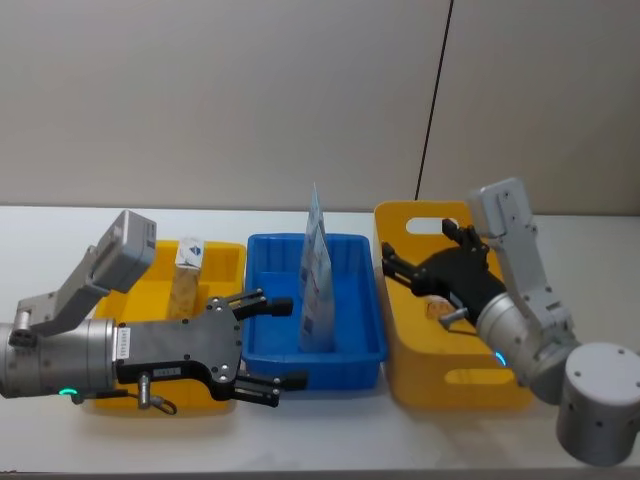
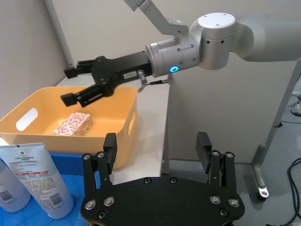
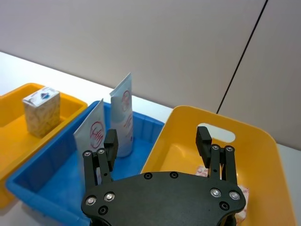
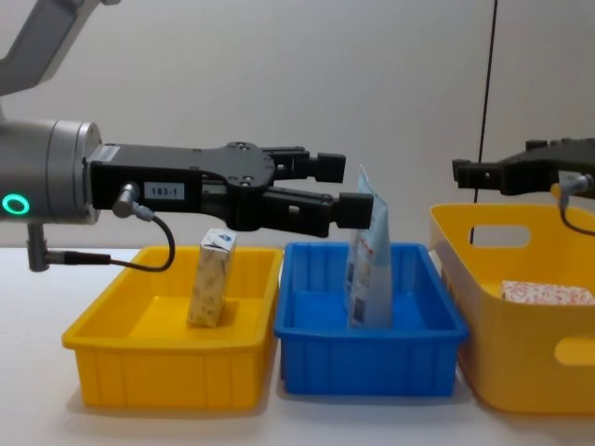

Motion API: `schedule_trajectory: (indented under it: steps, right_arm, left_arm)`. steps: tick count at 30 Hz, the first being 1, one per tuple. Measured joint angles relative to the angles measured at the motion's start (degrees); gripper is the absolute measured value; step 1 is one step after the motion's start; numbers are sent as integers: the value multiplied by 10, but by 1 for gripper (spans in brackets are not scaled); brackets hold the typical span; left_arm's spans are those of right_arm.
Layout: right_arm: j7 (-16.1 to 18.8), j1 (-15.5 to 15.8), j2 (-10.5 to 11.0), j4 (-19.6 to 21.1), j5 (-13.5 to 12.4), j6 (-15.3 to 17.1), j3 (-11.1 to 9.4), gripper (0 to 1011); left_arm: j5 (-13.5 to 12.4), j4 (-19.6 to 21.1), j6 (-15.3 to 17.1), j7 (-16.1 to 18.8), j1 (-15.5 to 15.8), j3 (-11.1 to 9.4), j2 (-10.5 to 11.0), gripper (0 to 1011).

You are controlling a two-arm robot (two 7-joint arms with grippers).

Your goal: Bimanual collaborative sorting of washing and personal care products

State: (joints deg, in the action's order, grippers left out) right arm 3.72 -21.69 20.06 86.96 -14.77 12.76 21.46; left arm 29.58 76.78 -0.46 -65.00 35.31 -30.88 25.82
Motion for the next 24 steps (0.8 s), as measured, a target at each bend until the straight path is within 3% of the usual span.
schedule_trajectory:
  steps: [15,24]
  right_arm:
    - [20,53,19,60,-8,8,-10,1004]
    - [32,63,23,68,-6,6,-8,1004]
  left_arm:
    - [0,0,0,0,0,0,0,1001]
    - [0,0,0,0,0,0,0,1001]
